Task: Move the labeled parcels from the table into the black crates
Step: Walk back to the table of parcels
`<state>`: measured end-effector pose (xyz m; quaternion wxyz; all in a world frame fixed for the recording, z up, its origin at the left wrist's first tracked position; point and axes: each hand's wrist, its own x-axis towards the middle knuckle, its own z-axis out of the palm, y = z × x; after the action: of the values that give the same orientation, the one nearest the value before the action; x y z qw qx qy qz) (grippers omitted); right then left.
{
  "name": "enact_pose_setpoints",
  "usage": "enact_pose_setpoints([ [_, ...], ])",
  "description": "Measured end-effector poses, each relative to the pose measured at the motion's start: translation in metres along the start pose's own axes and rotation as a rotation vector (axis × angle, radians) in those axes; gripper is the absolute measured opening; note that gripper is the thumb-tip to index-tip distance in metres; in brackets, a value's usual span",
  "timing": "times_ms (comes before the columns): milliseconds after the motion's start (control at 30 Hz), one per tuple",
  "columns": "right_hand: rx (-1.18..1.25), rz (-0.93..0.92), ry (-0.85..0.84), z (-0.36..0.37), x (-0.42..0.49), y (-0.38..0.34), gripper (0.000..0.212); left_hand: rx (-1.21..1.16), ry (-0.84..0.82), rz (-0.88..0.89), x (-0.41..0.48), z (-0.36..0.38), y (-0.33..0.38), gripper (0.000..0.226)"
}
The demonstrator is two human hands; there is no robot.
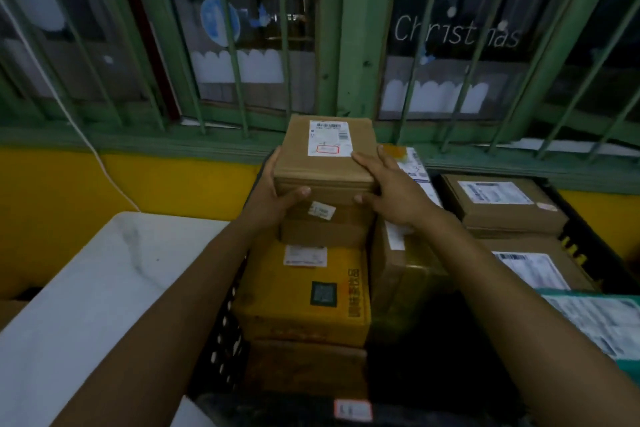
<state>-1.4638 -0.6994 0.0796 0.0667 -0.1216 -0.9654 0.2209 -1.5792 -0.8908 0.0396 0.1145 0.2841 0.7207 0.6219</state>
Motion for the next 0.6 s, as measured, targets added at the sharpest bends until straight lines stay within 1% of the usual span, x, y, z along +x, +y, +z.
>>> enact_pose_setpoints([
  [100,-0.037,0.004,0.001,-0.001,0.014,0.005,0.077,-0.026,-0.001,-0.025,0.016,0.0,-0.005,0.091],
  [167,-0.009,0.006,0.013,0.001,0.016,0.005,0.076,-0.036,-0.002,-0.033,0.019,0.0,-0.007,0.09],
  [267,0.052,0.032,0.035,0.002,0.012,0.001,0.078,-0.005,0.008,-0.034,0.012,0.002,-0.001,0.081],
  [300,0.07,0.041,0.062,0.001,0.008,0.0,0.078,0.029,0.034,-0.033,0.007,0.004,0.002,0.081],
  [367,0.148,0.057,0.182,0.004,-0.005,-0.001,0.075,0.146,0.151,-0.015,-0.01,0.009,0.01,0.089],
  [400,0.226,0.085,0.261,0.006,-0.015,-0.002,0.07,0.209,0.217,0.018,-0.022,0.01,0.016,0.09],
  [433,0.322,0.13,0.331,0.009,-0.027,-0.003,0.064,0.272,0.278,0.083,-0.034,0.011,0.022,0.085],
  [500,0.5,0.238,0.425,0.015,-0.055,-0.002,0.05,0.403,0.338,0.279,-0.056,0.014,0.032,0.064],
  [533,0.562,0.283,0.453,0.017,-0.07,-0.001,0.042,0.442,0.32,0.372,-0.065,0.018,0.036,0.052],
  [600,0.67,0.337,0.515,0.02,-0.104,-0.002,0.026,0.429,0.2,0.479,-0.084,0.032,0.043,0.036],
])
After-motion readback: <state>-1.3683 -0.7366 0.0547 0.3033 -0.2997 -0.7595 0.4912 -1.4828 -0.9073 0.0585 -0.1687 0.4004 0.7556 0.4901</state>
